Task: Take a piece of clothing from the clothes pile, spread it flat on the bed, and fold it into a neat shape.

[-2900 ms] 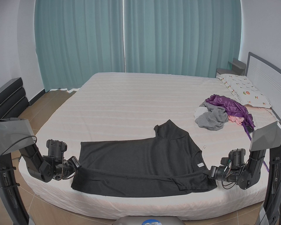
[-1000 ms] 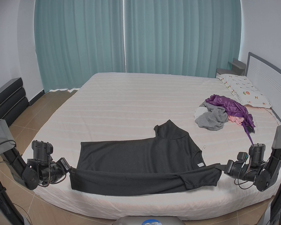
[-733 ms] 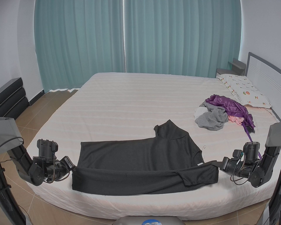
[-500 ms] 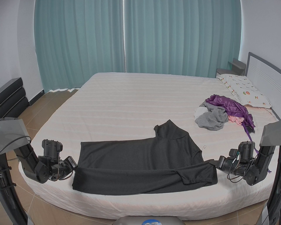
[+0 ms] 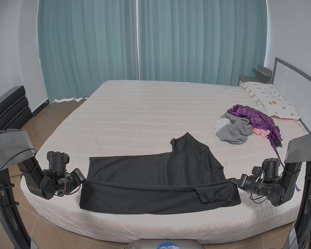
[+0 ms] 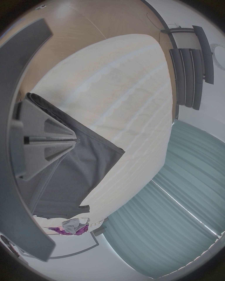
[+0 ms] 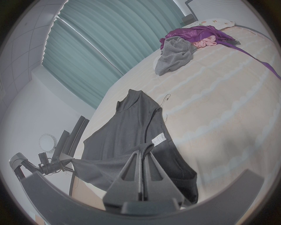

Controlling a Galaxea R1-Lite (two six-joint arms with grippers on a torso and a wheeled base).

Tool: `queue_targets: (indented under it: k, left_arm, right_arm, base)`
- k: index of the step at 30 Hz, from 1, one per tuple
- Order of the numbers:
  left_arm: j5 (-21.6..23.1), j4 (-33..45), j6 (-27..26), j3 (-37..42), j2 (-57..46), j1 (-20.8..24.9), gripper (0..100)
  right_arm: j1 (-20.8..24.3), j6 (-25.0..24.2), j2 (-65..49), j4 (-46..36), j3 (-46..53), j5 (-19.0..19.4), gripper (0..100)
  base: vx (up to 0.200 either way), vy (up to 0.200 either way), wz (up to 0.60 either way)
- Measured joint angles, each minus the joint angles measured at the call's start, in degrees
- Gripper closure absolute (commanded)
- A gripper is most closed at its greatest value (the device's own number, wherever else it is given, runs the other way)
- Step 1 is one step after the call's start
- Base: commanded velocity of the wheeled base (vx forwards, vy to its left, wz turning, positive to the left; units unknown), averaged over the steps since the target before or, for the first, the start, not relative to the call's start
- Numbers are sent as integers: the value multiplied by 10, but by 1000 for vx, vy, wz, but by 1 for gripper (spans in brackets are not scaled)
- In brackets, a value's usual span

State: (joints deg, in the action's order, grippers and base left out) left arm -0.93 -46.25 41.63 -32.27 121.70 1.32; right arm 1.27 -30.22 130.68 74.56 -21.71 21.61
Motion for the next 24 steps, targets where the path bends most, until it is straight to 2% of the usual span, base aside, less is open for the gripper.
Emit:
queue_targets:
  k: [14,24]
  left_arm:
    - [-1,-3,-30,80,-91,1,100]
    - [0,-3,-29,80,-101,2,100]
  right_arm:
    - [-6,-2,-104,18,100,4,100]
    - [-4,-3,-120,17,107,2,100]
  base:
    - [0,0,0]
    - [0,0,0]
